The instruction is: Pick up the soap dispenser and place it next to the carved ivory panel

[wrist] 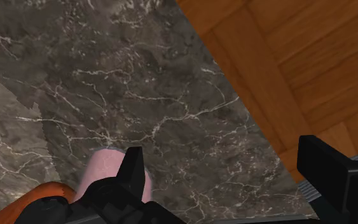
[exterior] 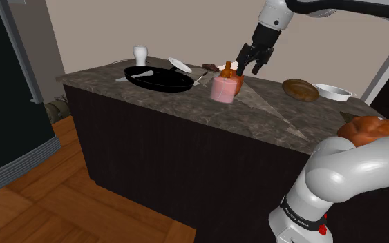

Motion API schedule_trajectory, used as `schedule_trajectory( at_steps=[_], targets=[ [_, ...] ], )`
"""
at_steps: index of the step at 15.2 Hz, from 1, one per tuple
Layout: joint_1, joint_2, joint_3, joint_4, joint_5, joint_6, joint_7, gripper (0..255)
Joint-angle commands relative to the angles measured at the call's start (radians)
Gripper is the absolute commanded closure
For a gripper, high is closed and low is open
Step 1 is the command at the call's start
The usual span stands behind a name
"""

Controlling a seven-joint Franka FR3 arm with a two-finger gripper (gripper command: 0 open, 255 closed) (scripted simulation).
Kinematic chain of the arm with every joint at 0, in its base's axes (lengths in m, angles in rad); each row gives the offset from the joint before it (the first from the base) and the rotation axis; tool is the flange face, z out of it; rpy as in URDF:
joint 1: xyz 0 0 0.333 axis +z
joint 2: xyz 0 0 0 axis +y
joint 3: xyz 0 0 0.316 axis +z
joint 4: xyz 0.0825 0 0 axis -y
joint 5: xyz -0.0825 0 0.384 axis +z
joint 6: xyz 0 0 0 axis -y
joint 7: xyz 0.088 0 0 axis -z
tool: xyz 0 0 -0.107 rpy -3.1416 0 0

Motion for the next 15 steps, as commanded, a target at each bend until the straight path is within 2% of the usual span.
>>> schedule_trajectory(
  at_steps=[1,8,15],
  targets=[
    [0.000,0.000,0.000,0.000,0.000,0.000,0.000,0],
    [0.014,0.244,-0.142,0.138,-0.052,0.018,-0.226,0],
    [0.027,0.530,-0.263,0.343,-0.051,0.014,-0.457,0]
  ],
)
